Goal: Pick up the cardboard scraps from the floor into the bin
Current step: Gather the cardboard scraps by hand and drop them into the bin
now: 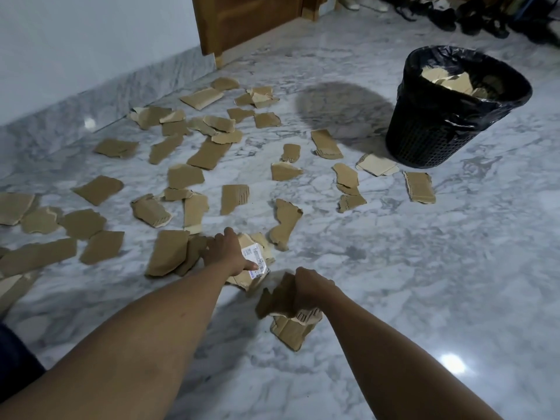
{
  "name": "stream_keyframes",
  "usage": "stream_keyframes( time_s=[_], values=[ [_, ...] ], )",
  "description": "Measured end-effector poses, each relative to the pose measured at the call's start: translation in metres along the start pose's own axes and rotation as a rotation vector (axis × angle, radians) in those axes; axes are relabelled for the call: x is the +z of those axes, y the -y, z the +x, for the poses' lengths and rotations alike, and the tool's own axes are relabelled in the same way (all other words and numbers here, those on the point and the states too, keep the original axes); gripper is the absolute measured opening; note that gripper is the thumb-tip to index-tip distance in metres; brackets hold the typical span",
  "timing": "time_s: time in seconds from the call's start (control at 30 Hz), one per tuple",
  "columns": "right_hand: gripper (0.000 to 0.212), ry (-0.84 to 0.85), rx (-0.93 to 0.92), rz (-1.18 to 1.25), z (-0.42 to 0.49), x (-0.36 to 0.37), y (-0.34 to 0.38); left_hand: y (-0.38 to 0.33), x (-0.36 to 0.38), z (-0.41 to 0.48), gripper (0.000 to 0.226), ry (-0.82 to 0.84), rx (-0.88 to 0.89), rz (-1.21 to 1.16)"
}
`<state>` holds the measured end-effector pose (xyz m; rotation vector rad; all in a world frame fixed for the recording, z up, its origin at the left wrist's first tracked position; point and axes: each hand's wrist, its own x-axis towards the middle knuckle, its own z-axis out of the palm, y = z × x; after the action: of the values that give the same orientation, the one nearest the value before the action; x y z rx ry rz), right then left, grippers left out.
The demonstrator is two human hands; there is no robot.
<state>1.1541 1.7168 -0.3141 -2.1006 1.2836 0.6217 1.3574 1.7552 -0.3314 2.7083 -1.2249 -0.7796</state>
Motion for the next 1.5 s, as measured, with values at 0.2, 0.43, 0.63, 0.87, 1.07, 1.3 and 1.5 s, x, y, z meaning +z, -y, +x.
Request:
stream_keyframes(
  time_s=[0.2, 0.43, 0.63, 0.87, 1.07, 1.3, 1.5],
  values=[
    [0.026, -0.022, 0.002, -0.088, 0.000, -0.007, -0.005, -0.011, -0.015, 0.006, 0.099, 0.089, 0.056, -0.052],
    [0.032, 0.053, 0.042, -0.020, 0.004, -0.023, -0.013, -0.066, -0.013, 0.030, 0.102, 0.050, 0.031, -0.185],
    [0.047, 0.018, 0.123, 0.126, -0.003, -0.078, -0.071, -0.106, 0.000, 0.037, 0.103, 0.091, 0.045, -0.087],
    [0.051, -0.242, 0.230, 0.754, 0.009, -0.132, -0.125, -0.121, 0.016, 0.056, 0.098, 0.073, 0.092, -0.178],
    [0.069, -0.375, 0.263, 0.913, 0.082, -0.145, -0.136, -0.133, 0.016, 0.077, 0.098, 0.086, 0.099, -0.105],
    [0.058, -0.426, 0.337, 0.616, 0.140, -0.167, -0.126, -0.150, 0.005, 0.099, 0.094, 0.138, 0.229, 0.177],
    [0.025, -0.396, 0.345, 0.671, 0.152, -0.169, -0.125, -0.157, 0.000, 0.112, 0.117, 0.225, 0.197, 0.095]
  ],
)
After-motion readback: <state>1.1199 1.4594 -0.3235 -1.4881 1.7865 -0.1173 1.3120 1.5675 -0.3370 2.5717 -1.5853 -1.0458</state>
